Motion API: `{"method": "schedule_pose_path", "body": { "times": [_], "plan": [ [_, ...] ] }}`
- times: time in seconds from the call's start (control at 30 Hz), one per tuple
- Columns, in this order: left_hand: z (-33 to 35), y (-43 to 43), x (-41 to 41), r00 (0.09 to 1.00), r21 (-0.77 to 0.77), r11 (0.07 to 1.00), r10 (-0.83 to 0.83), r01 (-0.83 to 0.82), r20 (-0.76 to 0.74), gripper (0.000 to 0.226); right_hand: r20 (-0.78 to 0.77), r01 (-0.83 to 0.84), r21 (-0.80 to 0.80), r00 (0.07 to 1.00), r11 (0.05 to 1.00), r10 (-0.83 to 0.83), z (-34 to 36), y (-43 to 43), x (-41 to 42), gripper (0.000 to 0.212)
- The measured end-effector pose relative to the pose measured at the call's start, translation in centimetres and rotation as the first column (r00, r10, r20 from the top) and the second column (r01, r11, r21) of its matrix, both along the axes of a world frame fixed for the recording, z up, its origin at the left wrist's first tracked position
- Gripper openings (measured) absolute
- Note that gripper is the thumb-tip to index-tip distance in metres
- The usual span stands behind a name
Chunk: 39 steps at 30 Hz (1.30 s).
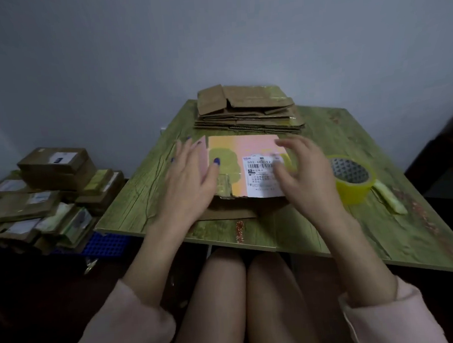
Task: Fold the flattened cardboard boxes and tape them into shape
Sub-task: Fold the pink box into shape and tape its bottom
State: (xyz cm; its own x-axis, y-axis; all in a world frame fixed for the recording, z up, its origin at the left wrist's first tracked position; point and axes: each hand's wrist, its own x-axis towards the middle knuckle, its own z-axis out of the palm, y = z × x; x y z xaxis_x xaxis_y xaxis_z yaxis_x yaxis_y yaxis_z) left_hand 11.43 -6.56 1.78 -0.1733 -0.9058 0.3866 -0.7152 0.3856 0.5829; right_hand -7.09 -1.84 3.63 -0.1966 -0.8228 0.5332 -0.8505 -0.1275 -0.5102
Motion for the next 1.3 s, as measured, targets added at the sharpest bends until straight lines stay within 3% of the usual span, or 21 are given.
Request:
{"method": "schedule_pose_path", "body": {
  "times": [0.1,0.2,0.33,0.43,0.53,0.63,0.77,0.87,0.93,1.17,1.3],
  "plan": [
    [-0.6,-2.8,-1.7,0.957,0.181,0.982,-0.105,0.057,0.270,0.060,-0.236,-0.069,0.201,0.965,0.977,0.116,-0.1,-2.6,1.8,0.051],
    [-2.0,-3.7,-2.5,0.912,0.364,0.929,-0.197,0.057,0.360,0.057,-0.361,-0.018,0.471,0.908,0.882,0.212,-2.5,-4.0,2.6,0.057],
    [-3.8,-3.1,-2.9,0.828,0.309,0.951,-0.190,0.021,0.528,0.057,-0.348,0.044,0.606,0.912,0.794,0.216,-5.4,-3.9,2.3,0.057],
    [-4.2,-3.2,-3.0,0.822,0.290,0.957,-0.168,0.004,0.544,0.057,-0.338,0.043,0.622,0.916,0.782,0.218,-5.8,-4.0,2.2,0.057],
    [-3.9,-3.0,-2.8,0.865,0.260,0.965,-0.166,0.043,0.473,0.060,-0.245,-0.036,0.602,0.942,0.798,0.227,-5.4,-4.2,1.8,0.059],
    [-3.5,-2.7,-1.3,0.952,0.236,0.967,-0.162,0.101,0.258,0.072,-0.189,-0.023,0.506,0.972,0.862,0.137,-4.8,-3.5,0.4,0.066],
    [-3.4,-1.8,1.7,0.905,0.313,0.943,-0.229,0.115,0.359,0.126,-0.186,0.058,0.574,0.981,0.817,0.061,-4.9,-2.5,-1.1,0.071],
    [-3.6,-1.0,2.8,0.919,0.366,0.917,-0.272,0.157,0.285,0.137,-0.086,0.034,0.531,0.996,0.847,0.014,-5.2,-2.3,-1.0,0.073],
    [-3.4,-0.7,2.9,0.949,0.347,0.922,-0.251,0.174,0.192,0.126,-0.067,0.048,0.476,0.998,0.878,-0.018,-4.5,-2.1,-0.7,0.071],
    [-3.3,0.2,1.9,0.978,0.267,0.947,-0.200,0.176,0.066,0.100,-0.009,0.010,0.270,1.000,0.963,-0.008,-0.9,-1.9,-0.2,0.052],
    [-3.5,-0.1,1.8,0.977,0.259,0.955,-0.099,0.147,-0.189,0.068,-0.083,0.036,0.250,0.996,0.968,-0.016,-0.4,-1.6,0.9,0.049]
  ]
}}
